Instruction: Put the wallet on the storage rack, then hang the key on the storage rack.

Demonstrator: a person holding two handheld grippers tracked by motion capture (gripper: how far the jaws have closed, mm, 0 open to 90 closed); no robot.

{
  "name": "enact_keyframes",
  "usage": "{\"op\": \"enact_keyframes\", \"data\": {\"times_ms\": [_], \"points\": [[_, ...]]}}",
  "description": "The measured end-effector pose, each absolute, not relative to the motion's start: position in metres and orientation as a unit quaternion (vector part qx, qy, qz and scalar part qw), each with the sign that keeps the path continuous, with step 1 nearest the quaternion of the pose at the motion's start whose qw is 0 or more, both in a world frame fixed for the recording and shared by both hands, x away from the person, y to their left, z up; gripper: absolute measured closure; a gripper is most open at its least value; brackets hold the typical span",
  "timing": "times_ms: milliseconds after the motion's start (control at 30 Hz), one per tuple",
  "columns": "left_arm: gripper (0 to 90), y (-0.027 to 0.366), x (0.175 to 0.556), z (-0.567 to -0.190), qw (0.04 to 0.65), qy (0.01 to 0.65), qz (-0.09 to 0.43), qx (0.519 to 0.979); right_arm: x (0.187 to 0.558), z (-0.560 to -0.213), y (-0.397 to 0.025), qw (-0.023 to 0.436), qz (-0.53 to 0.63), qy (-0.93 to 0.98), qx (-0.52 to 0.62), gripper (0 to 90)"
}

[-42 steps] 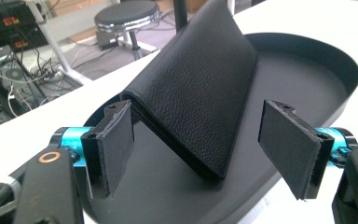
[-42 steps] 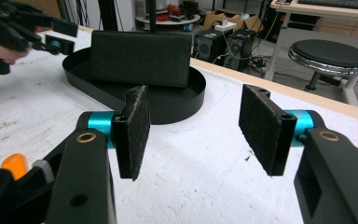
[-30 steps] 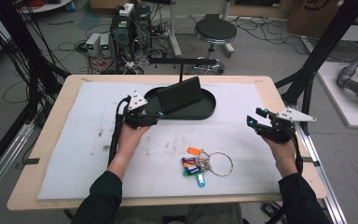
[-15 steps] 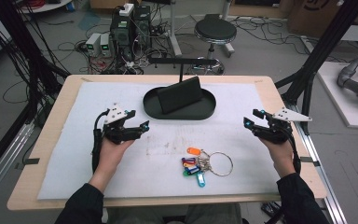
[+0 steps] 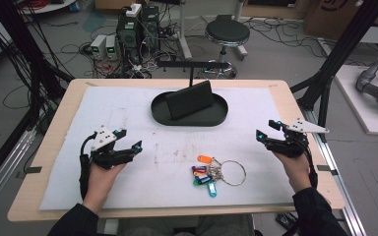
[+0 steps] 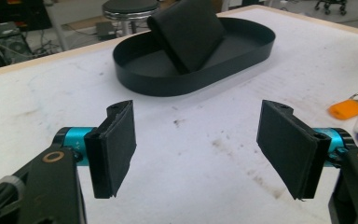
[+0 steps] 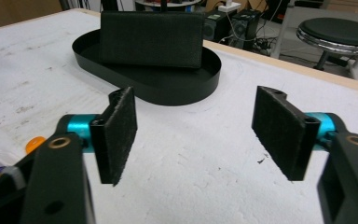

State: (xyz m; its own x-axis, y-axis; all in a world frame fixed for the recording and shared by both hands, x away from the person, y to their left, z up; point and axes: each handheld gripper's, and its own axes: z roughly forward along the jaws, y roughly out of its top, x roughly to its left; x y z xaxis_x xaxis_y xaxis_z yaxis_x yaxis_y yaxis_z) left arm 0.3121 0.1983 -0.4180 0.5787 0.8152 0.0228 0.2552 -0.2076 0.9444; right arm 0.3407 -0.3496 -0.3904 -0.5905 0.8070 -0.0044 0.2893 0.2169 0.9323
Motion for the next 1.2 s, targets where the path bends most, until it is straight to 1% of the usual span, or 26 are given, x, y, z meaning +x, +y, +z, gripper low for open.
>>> {"op": "enact_keyframes", "data": {"times_ms": [133, 233, 333, 433, 533, 567, 633, 667, 767, 867, 967, 1133, 1200], "points": [[27.8, 0.202, 0.31, -0.419, 0.515, 0.371, 0.276, 0.722, 0.335, -0.389, -0.35, 0.257, 0.506, 0.734, 0.374, 25.7], [27.3, 0.202, 0.309, -0.418, 0.512, 0.367, 0.288, 0.721, 0.333, -0.39, -0.352, 0.25, 0.503, 0.736, 0.379, 21.3], [27.5, 0.204, 0.309, -0.417, 0.519, 0.349, 0.306, 0.718, 0.333, -0.392, -0.356, 0.231, 0.501, 0.742, 0.38, 21.1], [30.5, 0.209, 0.31, -0.42, 0.538, 0.324, 0.313, 0.713, 0.332, -0.394, -0.358, 0.226, 0.495, 0.743, 0.39, 21.1], [30.5, 0.212, 0.311, -0.425, 0.556, 0.319, 0.317, 0.699, 0.33, -0.394, -0.358, 0.228, 0.489, 0.747, 0.389, 21.6], [30.7, 0.213, 0.311, -0.426, 0.56, 0.318, 0.317, 0.696, 0.328, -0.394, -0.357, 0.226, 0.488, 0.747, 0.39, 24.8], [30.8, 0.214, 0.312, -0.426, 0.567, 0.321, 0.312, 0.692, 0.324, -0.396, -0.355, 0.227, 0.487, 0.749, 0.388, 34.2], [30.8, 0.213, 0.312, -0.425, 0.566, 0.323, 0.31, 0.692, 0.321, -0.397, -0.354, 0.229, 0.488, 0.748, 0.387, 36.6], [30.3, 0.211, 0.313, -0.424, 0.571, 0.327, 0.295, 0.693, 0.318, -0.401, -0.349, 0.213, 0.48, 0.755, 0.391, 41.3], [26.0, 0.209, 0.314, -0.424, 0.568, 0.325, 0.299, 0.694, 0.315, -0.405, -0.344, 0.206, 0.464, 0.764, 0.398, 46.2], [25.9, 0.208, 0.315, -0.426, 0.565, 0.327, 0.299, 0.696, 0.313, -0.41, -0.339, 0.195, 0.453, 0.773, 0.399, 51.9], [25.4, 0.21, 0.317, -0.429, 0.558, 0.332, 0.299, 0.699, 0.313, -0.418, -0.327, 0.187, 0.432, 0.792, 0.389, 58.9], [25.4, 0.21, 0.317, -0.429, 0.556, 0.331, 0.299, 0.701, 0.314, -0.423, -0.324, 0.176, 0.434, 0.794, 0.388, 61.4]]}}
